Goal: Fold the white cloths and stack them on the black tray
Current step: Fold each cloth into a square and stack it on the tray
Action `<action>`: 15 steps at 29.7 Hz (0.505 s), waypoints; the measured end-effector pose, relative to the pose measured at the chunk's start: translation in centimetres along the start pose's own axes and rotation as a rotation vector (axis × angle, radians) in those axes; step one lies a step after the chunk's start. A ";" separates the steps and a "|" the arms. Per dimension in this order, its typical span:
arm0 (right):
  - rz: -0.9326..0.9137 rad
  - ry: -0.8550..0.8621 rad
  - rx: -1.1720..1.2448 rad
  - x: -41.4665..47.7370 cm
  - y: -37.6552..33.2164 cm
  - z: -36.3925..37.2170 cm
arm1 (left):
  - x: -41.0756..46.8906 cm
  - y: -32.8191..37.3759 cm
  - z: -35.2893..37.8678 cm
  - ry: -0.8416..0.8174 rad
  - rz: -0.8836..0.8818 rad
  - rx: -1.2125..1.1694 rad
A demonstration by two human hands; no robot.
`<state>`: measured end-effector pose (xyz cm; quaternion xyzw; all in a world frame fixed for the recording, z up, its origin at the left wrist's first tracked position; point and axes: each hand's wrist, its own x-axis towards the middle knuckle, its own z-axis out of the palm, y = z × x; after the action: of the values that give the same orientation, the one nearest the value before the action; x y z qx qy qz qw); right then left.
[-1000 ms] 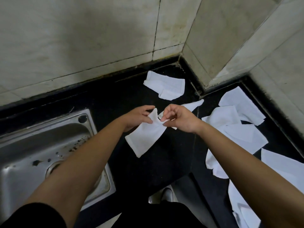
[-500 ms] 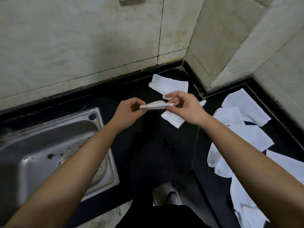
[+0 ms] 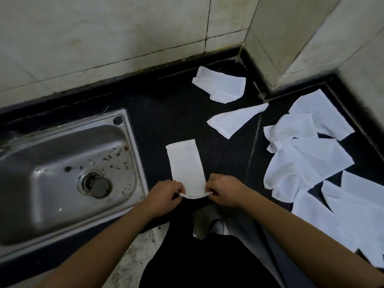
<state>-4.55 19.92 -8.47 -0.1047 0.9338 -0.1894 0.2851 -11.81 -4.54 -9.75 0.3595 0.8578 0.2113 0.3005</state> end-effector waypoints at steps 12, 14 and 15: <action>-0.050 -0.088 -0.164 1.2 0.5 -0.5 | 0.9 -0.5 -0.7 -0.173 -0.061 0.009; -0.034 -0.072 -0.089 1.7 0.5 -1.0 | 1.4 -0.8 -1.5 -0.166 -0.042 -0.077; -0.026 -0.058 -0.033 1.9 0.6 -1.3 | 1.7 -1.0 -1.9 -0.157 -0.058 -0.139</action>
<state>-6.90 20.29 -8.69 -0.1267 0.9267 -0.1745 0.3079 -14.52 -4.20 -9.59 0.3283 0.8249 0.2330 0.3968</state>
